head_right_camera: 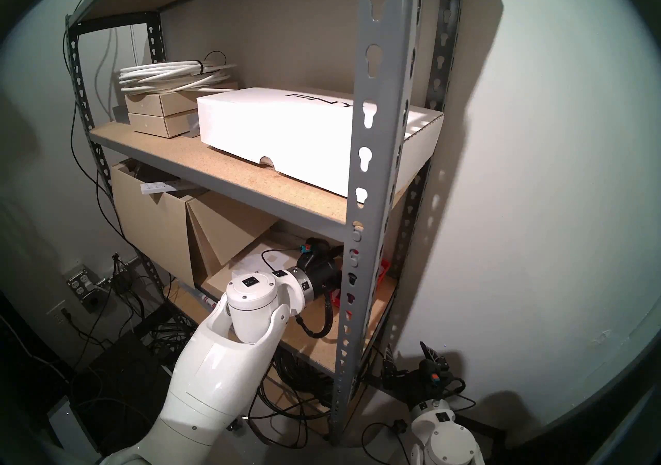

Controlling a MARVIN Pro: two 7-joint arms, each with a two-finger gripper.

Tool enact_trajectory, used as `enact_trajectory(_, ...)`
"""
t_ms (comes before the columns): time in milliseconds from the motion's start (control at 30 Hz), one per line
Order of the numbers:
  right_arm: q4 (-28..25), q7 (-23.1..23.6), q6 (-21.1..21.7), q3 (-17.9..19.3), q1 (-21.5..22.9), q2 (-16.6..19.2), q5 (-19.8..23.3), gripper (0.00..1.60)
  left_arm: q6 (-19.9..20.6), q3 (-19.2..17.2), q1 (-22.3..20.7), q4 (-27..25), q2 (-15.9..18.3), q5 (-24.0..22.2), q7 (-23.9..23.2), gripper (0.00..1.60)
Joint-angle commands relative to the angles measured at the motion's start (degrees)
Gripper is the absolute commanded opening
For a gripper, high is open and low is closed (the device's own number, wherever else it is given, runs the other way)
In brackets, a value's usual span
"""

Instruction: Organize the rack shelf by putting things into a case

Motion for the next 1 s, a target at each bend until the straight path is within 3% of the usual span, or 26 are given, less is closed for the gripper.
enact_trajectory(0,-1.0,0.0,-0.1,0.0,0.1,0.0,0.0,1.6,0.6,0.7,0.7,-5.8,0.7,1.0,0.5,1.46)
enact_trajectory(400,-1.1,0.0,-0.1,0.0,0.0,0.0,0.0,1.6,0.3,-0.5,6.0,-10.8,5.7,3.1,1.2,1.5)
enact_trajectory(633,-1.1,0.0,-0.1,0.0,0.0,0.0,0.0,1.6,-3.4,-0.2,8.1,-11.3,9.0,5.7,0.5,1.5)
enact_trajectory(967,-1.1,0.0,-0.1,0.0,0.0,0.0,0.0,1.6,-5.4,-0.3,9.0,-9.6,9.1,7.5,1.1,1.49)
